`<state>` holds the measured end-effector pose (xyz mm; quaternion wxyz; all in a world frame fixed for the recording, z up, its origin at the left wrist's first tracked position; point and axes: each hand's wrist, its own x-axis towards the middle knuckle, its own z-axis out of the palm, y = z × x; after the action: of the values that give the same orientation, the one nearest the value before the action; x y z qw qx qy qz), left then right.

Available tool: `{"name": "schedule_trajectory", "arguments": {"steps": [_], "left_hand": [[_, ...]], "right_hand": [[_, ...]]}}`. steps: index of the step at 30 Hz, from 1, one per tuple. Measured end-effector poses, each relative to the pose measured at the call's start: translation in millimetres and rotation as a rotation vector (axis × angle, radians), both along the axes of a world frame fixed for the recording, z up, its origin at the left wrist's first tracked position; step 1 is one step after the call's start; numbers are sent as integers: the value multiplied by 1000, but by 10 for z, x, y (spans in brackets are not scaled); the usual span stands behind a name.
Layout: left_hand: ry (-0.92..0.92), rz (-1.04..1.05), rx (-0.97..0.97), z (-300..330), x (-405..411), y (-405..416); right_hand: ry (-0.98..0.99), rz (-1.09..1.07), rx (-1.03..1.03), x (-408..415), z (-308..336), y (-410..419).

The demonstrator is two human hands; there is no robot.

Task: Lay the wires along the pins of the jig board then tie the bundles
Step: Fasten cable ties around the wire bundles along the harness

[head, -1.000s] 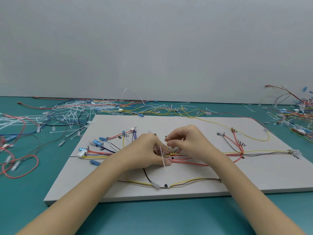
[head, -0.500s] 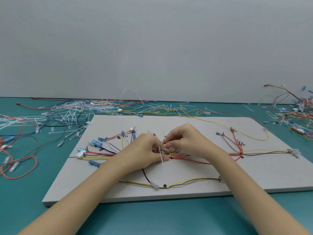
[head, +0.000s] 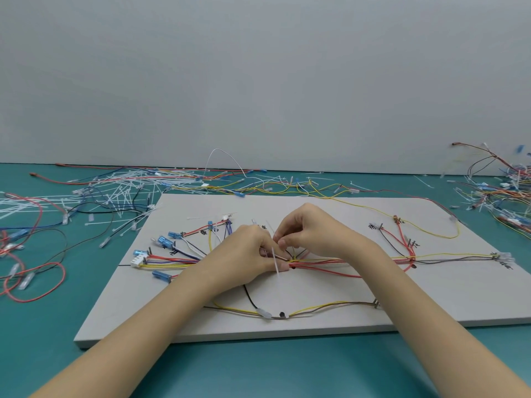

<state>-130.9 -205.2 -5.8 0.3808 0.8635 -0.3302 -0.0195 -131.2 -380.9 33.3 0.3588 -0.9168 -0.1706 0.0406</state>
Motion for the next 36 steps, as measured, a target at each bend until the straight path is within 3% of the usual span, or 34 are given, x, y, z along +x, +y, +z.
{"name": "schedule_trajectory", "arguments": {"steps": [22,36], "left_hand": [[-40,5,14,-39,25,-6],[-38,4,-15,-20,3,-10]], "right_hand": [[68,35,-126,-10,82,29],[7,-11,19,-176,-4,-120]]}}
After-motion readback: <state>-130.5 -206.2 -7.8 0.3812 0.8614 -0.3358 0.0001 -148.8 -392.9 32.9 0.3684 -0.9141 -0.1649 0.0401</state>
